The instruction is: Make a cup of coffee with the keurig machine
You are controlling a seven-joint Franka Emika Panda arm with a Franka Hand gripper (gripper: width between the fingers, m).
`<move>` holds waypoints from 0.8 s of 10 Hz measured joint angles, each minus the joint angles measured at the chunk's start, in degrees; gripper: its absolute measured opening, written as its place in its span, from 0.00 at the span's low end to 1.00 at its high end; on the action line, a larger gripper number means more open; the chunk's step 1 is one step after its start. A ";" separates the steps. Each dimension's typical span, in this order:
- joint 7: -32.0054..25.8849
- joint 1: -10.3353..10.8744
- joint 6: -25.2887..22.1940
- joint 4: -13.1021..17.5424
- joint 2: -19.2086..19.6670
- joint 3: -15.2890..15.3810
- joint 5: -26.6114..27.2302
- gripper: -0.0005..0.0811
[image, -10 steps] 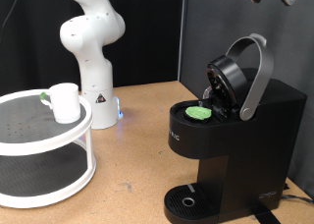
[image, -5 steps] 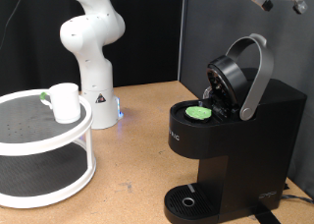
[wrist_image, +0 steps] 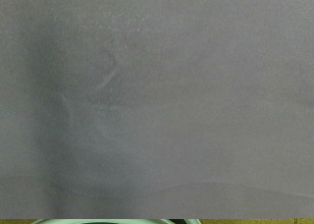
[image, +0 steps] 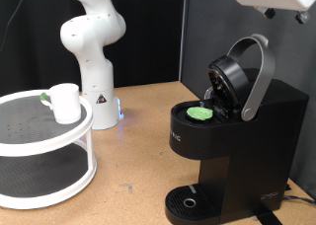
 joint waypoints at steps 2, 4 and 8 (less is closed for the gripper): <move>-0.24 -0.23 -0.37 -0.43 0.16 -0.26 -0.18 0.99; -0.24 -0.46 -0.66 -0.73 0.70 -0.49 -0.44 0.85; -0.98 -0.71 -0.87 -1.21 1.20 -1.00 -0.50 0.29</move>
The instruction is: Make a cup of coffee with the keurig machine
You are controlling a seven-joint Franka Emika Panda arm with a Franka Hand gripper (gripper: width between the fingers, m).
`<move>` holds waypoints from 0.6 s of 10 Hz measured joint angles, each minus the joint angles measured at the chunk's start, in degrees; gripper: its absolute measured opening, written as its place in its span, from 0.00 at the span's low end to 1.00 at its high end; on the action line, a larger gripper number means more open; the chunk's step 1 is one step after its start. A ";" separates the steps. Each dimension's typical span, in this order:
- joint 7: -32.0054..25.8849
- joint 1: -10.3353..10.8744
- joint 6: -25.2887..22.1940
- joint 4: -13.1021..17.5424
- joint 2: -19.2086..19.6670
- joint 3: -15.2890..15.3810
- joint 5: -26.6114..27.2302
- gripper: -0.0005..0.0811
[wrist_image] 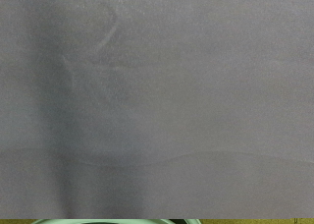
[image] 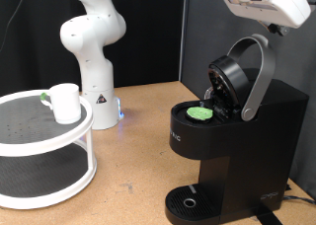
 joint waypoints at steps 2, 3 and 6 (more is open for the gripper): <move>-1.70 -0.17 -0.19 -0.25 -0.09 -0.44 -0.11 0.13; -2.19 -0.34 -0.61 -0.34 -0.21 -0.71 -0.35 0.03; -2.80 -1.16 -2.37 -0.41 -0.80 -1.55 -0.84 0.01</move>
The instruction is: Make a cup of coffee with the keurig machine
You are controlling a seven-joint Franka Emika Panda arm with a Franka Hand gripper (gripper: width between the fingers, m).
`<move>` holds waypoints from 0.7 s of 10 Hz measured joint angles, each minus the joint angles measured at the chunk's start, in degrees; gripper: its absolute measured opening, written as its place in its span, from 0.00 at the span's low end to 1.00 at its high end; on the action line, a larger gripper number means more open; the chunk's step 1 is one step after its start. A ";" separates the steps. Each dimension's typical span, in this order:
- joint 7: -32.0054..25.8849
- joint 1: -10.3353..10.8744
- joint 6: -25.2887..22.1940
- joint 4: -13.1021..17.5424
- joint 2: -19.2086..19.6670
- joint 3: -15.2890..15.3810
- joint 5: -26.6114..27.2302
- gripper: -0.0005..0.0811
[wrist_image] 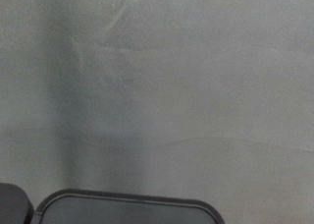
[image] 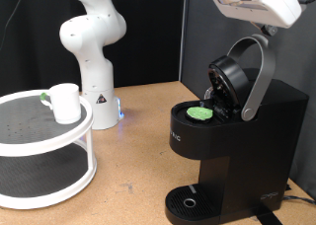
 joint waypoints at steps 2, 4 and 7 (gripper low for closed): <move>-0.07 -0.47 -0.77 0.00 -0.22 -0.71 -0.40 0.01; -0.03 -0.87 -1.76 0.22 -0.38 -0.93 -1.15 0.01; 0.04 -0.88 -1.90 0.42 -0.37 -0.87 -1.19 0.01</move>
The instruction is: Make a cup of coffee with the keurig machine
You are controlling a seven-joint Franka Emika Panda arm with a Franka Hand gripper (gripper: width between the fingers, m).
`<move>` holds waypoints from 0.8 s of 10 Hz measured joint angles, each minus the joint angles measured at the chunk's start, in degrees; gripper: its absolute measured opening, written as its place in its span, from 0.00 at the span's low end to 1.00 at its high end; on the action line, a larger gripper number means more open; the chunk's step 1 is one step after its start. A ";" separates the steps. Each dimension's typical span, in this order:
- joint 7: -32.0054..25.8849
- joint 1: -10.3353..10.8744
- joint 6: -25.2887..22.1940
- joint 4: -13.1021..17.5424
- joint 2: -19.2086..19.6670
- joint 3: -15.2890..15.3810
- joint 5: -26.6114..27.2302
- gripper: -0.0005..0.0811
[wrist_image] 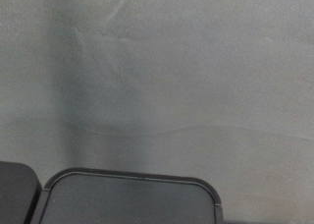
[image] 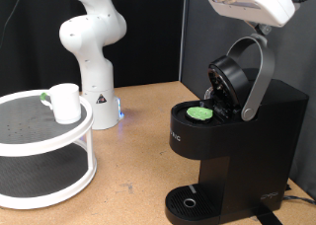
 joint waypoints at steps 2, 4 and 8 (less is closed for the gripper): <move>-0.01 -0.09 -1.62 0.27 -0.02 -0.25 -0.16 0.01; -0.28 -0.52 -3.62 0.28 -0.17 -0.61 -1.13 0.01; -1.17 -0.44 -1.09 0.61 -0.26 -0.42 1.59 0.01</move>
